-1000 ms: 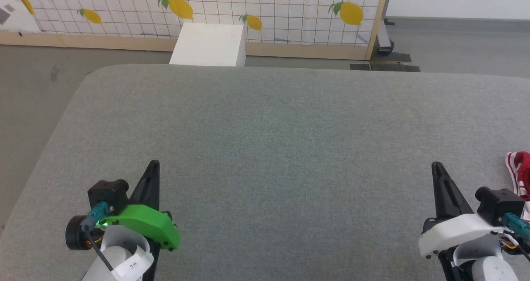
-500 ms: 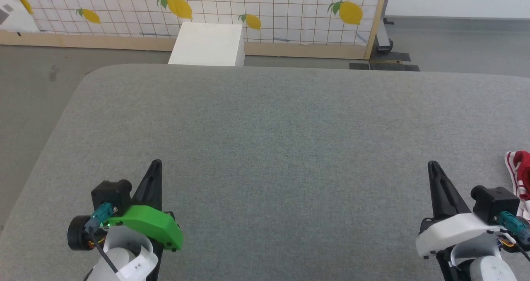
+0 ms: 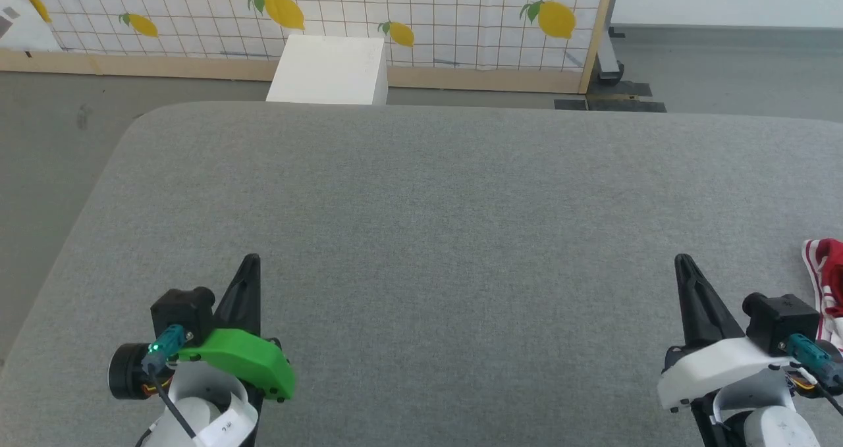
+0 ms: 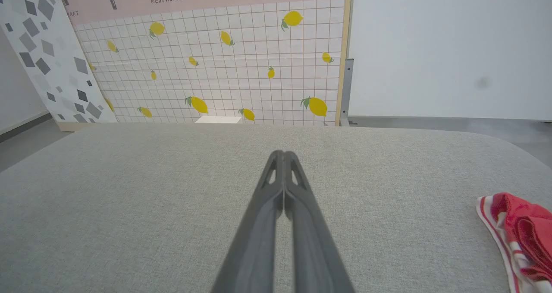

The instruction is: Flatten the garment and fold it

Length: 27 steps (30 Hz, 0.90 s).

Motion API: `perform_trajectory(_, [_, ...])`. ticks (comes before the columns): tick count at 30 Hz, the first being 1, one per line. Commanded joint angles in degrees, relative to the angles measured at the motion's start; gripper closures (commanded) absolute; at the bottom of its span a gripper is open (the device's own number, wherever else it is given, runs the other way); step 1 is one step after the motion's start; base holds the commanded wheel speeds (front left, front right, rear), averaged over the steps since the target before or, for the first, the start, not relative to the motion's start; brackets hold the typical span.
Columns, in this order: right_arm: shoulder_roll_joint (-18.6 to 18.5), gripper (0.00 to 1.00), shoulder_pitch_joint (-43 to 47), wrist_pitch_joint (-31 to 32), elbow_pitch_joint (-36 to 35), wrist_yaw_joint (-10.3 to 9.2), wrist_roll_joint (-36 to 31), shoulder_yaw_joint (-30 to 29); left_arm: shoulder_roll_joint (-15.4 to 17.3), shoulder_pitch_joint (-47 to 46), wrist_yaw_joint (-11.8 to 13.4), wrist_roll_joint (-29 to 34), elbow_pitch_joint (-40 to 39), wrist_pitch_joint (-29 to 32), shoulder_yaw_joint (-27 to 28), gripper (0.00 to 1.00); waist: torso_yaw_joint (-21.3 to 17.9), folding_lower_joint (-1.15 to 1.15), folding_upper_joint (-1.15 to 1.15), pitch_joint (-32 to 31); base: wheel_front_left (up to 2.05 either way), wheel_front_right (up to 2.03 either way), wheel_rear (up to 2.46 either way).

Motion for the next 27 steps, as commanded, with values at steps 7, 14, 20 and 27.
perform_trajectory(7, [0.04,1.0,0.77,0.77,-1.11,-0.04,-1.06,0.61,-1.5,1.67,-0.64,3.24,-1.17,0.98,1.69,1.0,-0.07,0.0,0.0,0.05,0.0,0.0,0.0])
perform_trajectory(14, [0.04,1.0,0.94,1.28,-1.79,-0.05,-1.6,1.01,-2.57,2.26,-1.01,5.21,-1.97,1.63,2.92,1.0,-0.14,0.0,0.0,0.09,0.0,0.0,0.0])
perform_trajectory(20, [0.05,1.0,1.08,1.71,-2.36,-0.05,-2.06,1.35,-3.47,2.76,-1.33,6.88,-2.65,2.18,3.96,1.0,-0.2,0.0,0.0,0.13,0.0,0.0,0.0])
perform_trajectory(27, [0.05,1.0,1.24,2.2,-3.01,-0.06,-2.58,1.74,-4.5,3.34,-1.69,8.8,-3.43,2.82,5.16,1.0,-0.27,0.0,0.0,0.18,0.0,0.0,0.0])
